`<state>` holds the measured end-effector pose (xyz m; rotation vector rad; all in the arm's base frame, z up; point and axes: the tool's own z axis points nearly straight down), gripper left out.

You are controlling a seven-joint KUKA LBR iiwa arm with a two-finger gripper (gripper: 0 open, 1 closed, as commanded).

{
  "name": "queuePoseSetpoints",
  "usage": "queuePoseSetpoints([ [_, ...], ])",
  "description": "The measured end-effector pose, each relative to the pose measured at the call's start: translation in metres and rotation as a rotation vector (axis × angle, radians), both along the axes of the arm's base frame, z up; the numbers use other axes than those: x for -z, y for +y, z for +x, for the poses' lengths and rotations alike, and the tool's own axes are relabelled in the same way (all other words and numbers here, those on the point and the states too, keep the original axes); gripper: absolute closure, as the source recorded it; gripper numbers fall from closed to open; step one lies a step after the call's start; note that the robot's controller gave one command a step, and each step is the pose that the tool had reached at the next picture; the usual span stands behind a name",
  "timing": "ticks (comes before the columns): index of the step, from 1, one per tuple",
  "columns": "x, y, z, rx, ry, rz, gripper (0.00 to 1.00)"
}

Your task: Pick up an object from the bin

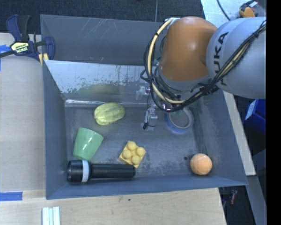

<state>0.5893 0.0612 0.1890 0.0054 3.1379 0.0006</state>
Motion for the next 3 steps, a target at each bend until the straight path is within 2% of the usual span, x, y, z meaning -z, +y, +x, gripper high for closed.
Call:
queuePoseSetpoints([
  [1, -0.004, -0.001, 0.012, 0.144, -0.006, 0.001, 0.00],
  [2, 0.004, 0.004, 0.012, 0.110, -0.008, 0.001, 0.00],
  [3, 0.039, 0.048, 0.006, 0.205, -0.007, 0.003, 0.00],
])
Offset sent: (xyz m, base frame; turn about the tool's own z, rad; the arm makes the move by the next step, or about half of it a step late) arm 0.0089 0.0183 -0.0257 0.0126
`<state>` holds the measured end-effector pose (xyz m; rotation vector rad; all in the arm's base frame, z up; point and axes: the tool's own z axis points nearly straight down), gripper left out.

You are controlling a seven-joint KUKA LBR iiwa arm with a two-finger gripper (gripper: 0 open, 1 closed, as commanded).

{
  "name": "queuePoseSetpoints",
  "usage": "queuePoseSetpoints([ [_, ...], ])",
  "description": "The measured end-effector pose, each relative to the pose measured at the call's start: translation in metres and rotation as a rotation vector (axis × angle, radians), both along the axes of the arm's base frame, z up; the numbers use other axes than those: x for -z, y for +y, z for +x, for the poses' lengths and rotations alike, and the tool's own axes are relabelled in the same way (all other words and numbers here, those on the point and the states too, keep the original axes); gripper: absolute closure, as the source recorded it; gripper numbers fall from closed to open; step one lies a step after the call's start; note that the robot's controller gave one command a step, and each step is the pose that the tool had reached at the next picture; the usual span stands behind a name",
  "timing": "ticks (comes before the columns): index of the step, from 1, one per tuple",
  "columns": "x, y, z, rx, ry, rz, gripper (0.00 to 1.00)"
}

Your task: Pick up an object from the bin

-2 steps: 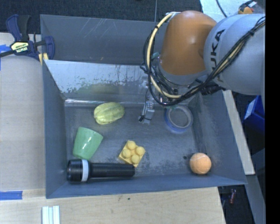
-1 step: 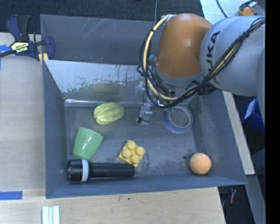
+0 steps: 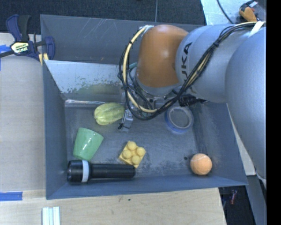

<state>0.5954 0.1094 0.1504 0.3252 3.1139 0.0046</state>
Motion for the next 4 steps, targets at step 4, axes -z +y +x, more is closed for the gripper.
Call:
queuePoseSetpoints([
  [4, 0.068, 0.019, 0.018, -0.203, -0.015, -0.004, 0.00],
])
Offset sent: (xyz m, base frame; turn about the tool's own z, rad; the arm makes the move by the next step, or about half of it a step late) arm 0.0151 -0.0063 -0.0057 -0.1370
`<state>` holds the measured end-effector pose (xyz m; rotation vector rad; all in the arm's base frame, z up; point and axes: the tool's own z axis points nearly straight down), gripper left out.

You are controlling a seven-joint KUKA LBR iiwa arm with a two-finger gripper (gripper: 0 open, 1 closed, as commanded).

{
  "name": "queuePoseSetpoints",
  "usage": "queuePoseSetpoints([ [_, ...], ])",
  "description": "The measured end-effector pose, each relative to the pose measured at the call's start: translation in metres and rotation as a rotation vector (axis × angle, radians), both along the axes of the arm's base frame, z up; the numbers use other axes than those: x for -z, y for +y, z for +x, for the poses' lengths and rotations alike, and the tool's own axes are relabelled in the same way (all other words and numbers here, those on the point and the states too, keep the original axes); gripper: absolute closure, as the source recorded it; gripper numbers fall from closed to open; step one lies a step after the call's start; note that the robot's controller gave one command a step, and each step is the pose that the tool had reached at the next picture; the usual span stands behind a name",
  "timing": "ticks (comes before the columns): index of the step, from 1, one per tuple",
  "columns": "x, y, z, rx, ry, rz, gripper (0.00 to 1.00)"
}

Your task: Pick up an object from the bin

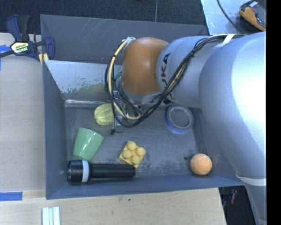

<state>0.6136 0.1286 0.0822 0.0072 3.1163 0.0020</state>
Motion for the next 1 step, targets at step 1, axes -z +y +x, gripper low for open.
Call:
queuePoseSetpoints([
  [1, -0.1188, 0.0029, 0.0103, 0.075, -0.002, 0.003, 0.00],
])
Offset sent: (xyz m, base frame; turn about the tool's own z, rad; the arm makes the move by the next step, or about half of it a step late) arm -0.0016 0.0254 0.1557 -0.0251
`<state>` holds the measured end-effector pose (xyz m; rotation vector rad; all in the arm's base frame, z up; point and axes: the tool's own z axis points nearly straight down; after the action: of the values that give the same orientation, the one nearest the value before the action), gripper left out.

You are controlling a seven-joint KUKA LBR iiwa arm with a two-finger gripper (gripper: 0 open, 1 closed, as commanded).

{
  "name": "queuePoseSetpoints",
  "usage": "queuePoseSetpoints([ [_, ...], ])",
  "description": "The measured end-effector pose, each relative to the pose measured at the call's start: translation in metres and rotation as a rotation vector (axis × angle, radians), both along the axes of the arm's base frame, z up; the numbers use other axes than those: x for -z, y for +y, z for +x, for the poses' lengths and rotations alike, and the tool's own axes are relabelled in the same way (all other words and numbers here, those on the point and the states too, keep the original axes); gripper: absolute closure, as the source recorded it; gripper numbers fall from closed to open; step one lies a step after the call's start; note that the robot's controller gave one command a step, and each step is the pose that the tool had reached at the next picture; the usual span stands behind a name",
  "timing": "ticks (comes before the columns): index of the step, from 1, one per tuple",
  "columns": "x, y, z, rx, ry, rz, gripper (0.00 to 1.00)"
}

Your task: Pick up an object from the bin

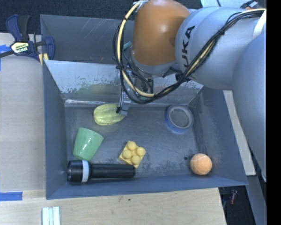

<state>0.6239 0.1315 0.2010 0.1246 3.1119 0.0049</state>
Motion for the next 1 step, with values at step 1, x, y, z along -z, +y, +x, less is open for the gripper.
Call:
queuePoseSetpoints([
  [1, -0.0387, 0.0226, -0.0105, -0.102, 0.005, -0.003, 0.00],
])
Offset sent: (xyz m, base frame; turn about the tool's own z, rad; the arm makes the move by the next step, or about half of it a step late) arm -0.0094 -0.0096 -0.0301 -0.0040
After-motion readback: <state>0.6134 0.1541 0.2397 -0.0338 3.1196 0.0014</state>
